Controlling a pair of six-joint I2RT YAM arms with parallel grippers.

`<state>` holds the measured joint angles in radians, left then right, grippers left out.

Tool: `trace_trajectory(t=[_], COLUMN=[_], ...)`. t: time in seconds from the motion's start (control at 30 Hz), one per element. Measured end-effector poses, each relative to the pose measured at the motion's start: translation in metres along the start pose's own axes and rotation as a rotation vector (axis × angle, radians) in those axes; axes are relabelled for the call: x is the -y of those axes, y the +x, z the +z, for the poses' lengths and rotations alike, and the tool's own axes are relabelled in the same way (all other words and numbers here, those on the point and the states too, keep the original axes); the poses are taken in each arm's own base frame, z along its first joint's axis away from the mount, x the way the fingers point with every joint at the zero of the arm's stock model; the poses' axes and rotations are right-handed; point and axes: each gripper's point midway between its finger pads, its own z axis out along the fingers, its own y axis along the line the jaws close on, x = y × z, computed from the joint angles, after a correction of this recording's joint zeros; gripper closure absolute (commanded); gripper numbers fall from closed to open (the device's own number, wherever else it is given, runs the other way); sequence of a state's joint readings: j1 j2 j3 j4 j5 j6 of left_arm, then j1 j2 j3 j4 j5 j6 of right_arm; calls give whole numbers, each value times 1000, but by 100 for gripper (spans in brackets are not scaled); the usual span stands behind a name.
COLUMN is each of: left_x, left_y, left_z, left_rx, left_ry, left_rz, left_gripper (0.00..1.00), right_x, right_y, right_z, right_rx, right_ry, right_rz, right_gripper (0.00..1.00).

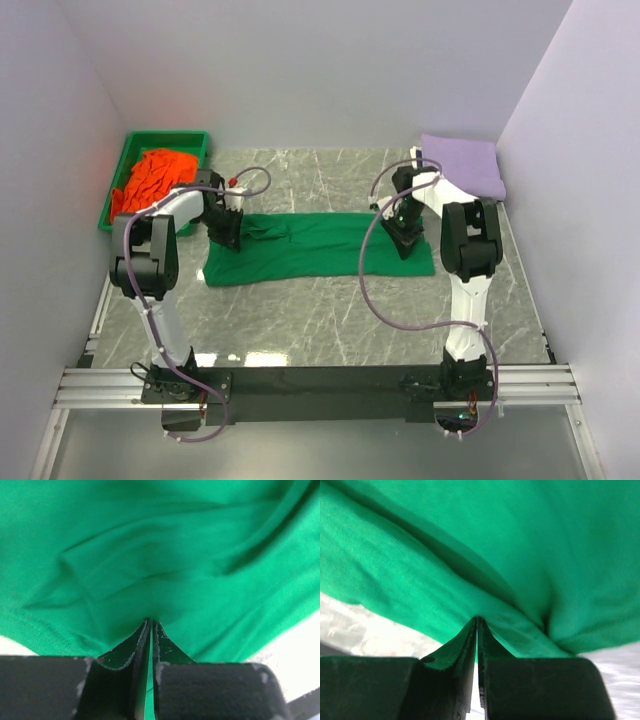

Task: Fold and stack the t-shirts
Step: Fold the tshirt

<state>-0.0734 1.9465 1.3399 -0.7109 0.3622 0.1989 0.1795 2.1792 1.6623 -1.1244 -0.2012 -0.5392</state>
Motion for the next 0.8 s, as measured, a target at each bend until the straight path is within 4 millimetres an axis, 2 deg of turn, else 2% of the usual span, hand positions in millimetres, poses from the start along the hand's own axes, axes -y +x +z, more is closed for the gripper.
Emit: trace_trajectory(t=[0.1, 0.17, 0.23, 0.27, 0.3, 0.33, 0.4, 0.47, 0.57, 0.63, 0.7, 0.73, 0.8], left_x=[-9, -15, -24, -32, -34, -38, -45, -45, -38, -31, -22, -18, -7], left_y=[-7, -22, -52, -79, -93, -117, -166, -195, -211, -210, -197, -194, -189], left_z=[5, 9, 14, 17, 20, 25, 33, 34, 21, 5, -14, -22, -45], left_rx=[0, 6, 39, 73, 97, 124, 209, 269, 330, 366, 370, 375, 401], left_ry=[-33, -51, -79, -108, -119, -136, -164, -176, -184, -189, -184, -179, -164], left_rz=[-20, -20, 1, 22, 40, 63, 113, 144, 172, 176, 154, 146, 120], left_gripper=[89, 89, 89, 88, 87, 86, 84, 78, 76, 83, 89, 94, 99], right_x=[-24, -47, -74, -89, -108, -122, -152, -168, -159, -138, -118, -109, -95], right_y=[23, 38, 49, 55, 58, 60, 56, 48, 21, 2, -8, -11, -20], right_z=[6, 11, 16, 18, 21, 21, 15, 0, -26, -40, -44, -44, -37], right_rx=[-49, -84, -111, -128, -141, -146, -130, -89, 32, 104, 130, 127, 106], right_ry=[-31, -68, -120, -151, -191, -223, -294, -337, -312, -237, -168, -139, -93], right_rz=[-17, -39, -70, -93, -127, -150, -209, -239, -244, -237, -222, -212, -199], right_gripper=[89, 89, 89, 88, 88, 87, 87, 87, 86, 87, 87, 88, 89])
